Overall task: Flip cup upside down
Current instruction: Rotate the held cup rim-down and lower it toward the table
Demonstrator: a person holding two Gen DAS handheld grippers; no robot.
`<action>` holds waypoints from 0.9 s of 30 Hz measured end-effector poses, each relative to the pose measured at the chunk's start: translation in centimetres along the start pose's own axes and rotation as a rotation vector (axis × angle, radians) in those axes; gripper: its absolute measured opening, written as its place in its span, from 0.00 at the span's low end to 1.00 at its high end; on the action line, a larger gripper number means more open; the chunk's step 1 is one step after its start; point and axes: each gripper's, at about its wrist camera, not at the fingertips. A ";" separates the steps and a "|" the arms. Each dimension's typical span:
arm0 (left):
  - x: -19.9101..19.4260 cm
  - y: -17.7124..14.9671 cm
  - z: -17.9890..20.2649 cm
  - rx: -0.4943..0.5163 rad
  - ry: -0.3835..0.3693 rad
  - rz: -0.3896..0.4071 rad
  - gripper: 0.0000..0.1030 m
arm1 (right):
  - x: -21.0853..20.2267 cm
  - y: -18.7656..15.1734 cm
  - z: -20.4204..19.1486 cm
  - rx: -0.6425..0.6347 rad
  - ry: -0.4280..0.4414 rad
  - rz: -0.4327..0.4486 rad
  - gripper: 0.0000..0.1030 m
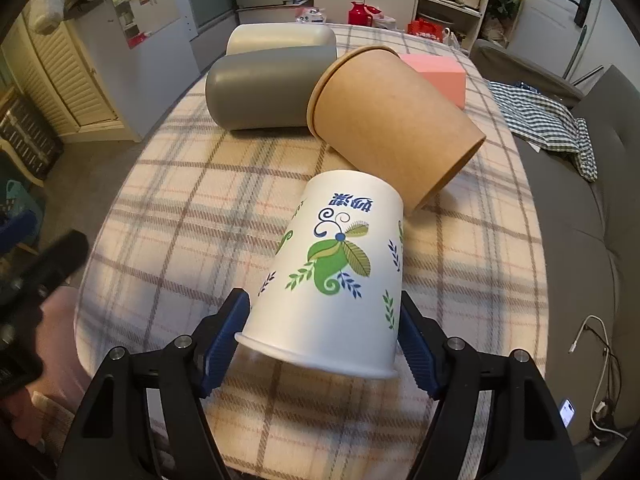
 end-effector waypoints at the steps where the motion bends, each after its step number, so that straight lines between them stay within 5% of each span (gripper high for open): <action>1: 0.1 0.0 0.2 0.005 0.002 -0.006 1.00 | 0.1 0.0 0.2 0.003 0.022 -0.004 0.76; 3: 0.2 0.1 0.6 0.015 0.004 -0.017 1.00 | -0.3 -0.2 0.6 0.013 0.028 0.022 0.88; 16: -0.6 4.0 5.3 0.029 -0.068 -0.064 1.00 | -6.3 -1.9 5.2 0.000 -0.011 0.158 0.88; 27: 2.7 4.5 13.8 0.166 -0.131 -0.198 1.00 | -6.0 -2.9 11.7 0.083 -0.047 0.156 0.88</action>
Point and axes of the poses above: each gripper's, at about its wrist camera, not at the fingertips, and x roughly the way its jaws point, z to its right, y to its top, and after that the axes turned 5 degrees about -x, right-handed
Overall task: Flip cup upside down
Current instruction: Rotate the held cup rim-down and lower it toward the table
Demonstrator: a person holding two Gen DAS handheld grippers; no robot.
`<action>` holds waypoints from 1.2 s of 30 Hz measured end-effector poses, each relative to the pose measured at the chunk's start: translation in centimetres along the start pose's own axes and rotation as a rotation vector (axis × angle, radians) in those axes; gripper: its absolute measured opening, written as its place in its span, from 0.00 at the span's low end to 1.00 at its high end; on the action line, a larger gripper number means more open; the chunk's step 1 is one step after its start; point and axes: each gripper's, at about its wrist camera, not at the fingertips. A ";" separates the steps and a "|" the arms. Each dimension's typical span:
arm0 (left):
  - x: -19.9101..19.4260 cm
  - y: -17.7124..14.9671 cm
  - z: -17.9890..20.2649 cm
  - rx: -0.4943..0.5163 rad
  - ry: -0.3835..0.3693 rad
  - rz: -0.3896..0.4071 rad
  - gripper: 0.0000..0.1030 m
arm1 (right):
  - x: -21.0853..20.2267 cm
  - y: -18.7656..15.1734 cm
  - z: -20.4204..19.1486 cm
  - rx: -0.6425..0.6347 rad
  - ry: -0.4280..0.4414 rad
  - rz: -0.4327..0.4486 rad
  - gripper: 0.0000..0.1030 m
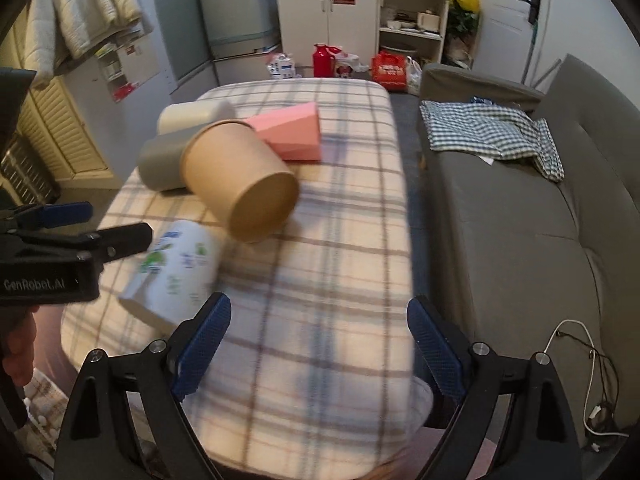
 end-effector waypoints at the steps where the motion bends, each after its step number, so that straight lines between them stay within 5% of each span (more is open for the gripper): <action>1: 0.7 0.2 0.5 0.009 -0.013 -0.022 1.00 | 0.3 0.0 0.3 0.007 0.002 -0.003 0.88; 8: 4.8 1.1 1.6 0.015 -0.042 -0.146 0.96 | 2.1 -0.7 1.4 0.046 0.021 -0.040 0.88; 11: 5.6 1.3 1.4 0.009 -0.079 -0.186 0.83 | 2.6 -0.7 1.7 0.053 0.023 -0.047 0.88; 14: 5.8 1.4 1.4 0.022 -0.101 -0.210 0.60 | 2.7 -0.7 1.9 0.057 0.021 -0.046 0.88; 16: 5.5 1.3 1.3 0.024 -0.106 -0.211 0.60 | 2.5 -0.5 1.8 0.056 0.020 -0.038 0.88; 29: -1.7 0.7 -0.6 0.036 -0.100 0.010 0.60 | -0.9 -0.2 -0.4 0.030 0.017 0.039 0.88; 36: -0.4 -0.1 -2.6 -0.013 -0.052 0.060 0.52 | -1.1 -0.9 -1.7 0.016 0.016 0.030 0.88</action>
Point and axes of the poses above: each gripper's, at about its wrist camera, not at the fingertips, and x roughly the way its jaws point, z to its right, y to its top, and after that the axes turned 5 degrees about -x, right-handed
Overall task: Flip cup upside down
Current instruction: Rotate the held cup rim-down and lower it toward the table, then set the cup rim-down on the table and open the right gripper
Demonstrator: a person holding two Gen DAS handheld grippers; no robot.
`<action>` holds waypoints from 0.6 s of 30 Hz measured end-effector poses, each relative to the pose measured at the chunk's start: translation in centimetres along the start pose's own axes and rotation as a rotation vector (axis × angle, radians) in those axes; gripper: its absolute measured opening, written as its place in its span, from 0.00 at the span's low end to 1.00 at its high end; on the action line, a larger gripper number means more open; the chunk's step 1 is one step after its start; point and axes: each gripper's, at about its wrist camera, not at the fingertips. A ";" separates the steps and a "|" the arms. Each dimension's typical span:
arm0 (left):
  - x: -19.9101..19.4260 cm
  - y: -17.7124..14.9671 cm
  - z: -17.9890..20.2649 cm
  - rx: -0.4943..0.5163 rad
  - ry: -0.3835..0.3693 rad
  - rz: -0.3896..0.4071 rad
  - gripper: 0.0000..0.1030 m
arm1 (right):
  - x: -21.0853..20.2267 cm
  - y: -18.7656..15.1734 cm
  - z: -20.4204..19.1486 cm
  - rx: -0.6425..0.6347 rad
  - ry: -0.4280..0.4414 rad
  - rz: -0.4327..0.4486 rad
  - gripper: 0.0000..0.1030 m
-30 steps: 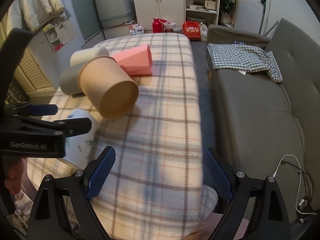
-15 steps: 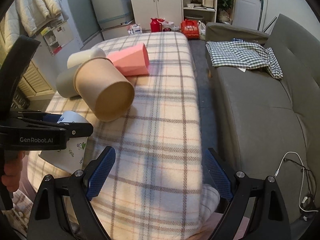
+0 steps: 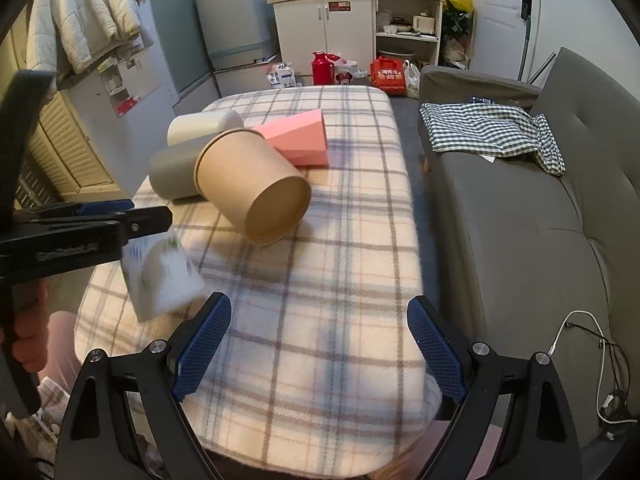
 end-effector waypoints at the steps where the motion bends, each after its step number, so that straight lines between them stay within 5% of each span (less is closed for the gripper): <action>1: 0.0 -0.2 -0.1 -0.005 -0.006 0.006 0.52 | 0.1 -0.1 -0.1 -0.002 -0.003 -0.004 0.88; 18: -2.5 -3.0 5.3 0.155 -0.136 -0.004 0.52 | -0.3 -0.5 2.5 0.056 -0.063 -0.004 0.88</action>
Point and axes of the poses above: each gripper's, at about its wrist camera, not at the fingertips, and x roughly the way its jaws point, z to its right, y to its top, and after that the axes turned 5 degrees about -x, right-handed
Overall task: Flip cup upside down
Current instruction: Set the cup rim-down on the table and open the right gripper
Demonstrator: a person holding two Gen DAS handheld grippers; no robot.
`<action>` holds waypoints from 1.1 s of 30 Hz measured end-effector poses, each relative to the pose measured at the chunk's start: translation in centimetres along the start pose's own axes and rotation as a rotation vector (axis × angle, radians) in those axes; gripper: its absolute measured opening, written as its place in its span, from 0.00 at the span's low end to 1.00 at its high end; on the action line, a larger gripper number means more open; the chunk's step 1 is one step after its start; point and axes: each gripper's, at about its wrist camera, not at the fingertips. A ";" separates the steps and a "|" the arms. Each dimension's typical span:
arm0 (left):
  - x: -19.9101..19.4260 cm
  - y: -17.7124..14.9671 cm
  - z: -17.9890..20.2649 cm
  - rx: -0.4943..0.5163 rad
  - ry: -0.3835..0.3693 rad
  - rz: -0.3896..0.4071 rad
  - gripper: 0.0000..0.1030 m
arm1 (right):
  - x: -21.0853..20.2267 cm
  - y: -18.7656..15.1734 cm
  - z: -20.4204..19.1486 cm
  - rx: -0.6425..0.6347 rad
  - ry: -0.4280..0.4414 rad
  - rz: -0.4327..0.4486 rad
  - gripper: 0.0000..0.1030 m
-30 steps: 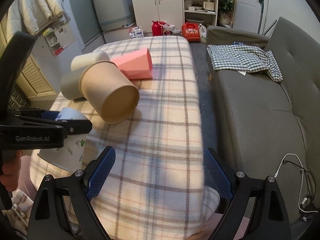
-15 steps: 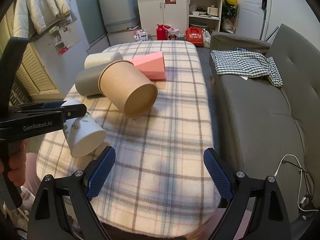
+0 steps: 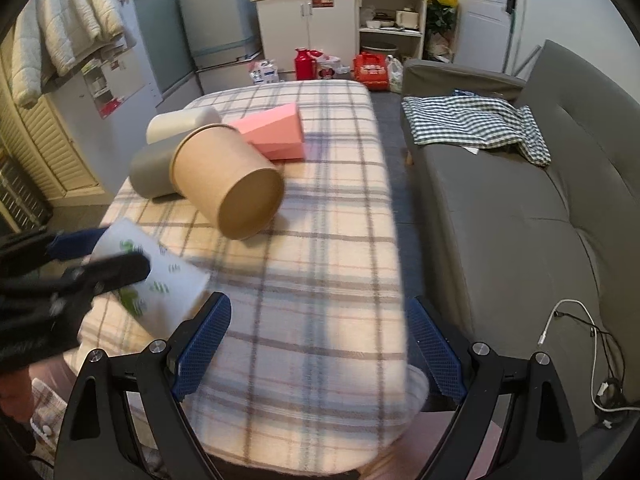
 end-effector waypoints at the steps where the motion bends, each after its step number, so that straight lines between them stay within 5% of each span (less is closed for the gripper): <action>1: 0.1 -0.2 0.7 0.015 -0.002 -0.006 0.52 | -0.1 -0.1 0.4 0.010 -0.010 0.002 0.88; 7: 0.2 -1.1 3.2 0.089 -0.003 -0.001 0.52 | -1.2 -0.6 2.4 0.056 -0.034 0.015 0.88; 16: -2.9 -0.4 2.3 0.030 -0.035 0.081 0.59 | -3.5 -0.6 2.1 0.063 -0.023 0.066 0.88; 18: -4.2 -0.3 1.7 0.015 -0.023 0.129 0.67 | -4.3 -0.5 1.7 0.058 -0.017 0.087 0.88; 23: -7.0 -1.7 -1.1 -0.046 0.053 0.235 0.70 | -6.3 -0.7 -0.2 0.030 -0.009 0.135 0.88; 33: -8.5 -7.3 -3.7 -0.060 0.169 0.310 0.79 | -8.2 -3.5 -4.9 -0.039 0.000 0.202 0.88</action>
Point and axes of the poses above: each gripper's, at about its wrist camera, not at the fingertips, and x roughly the way its jaws point, z to its right, y to its top, and after that the axes turned 5 degrees about -x, right-handed
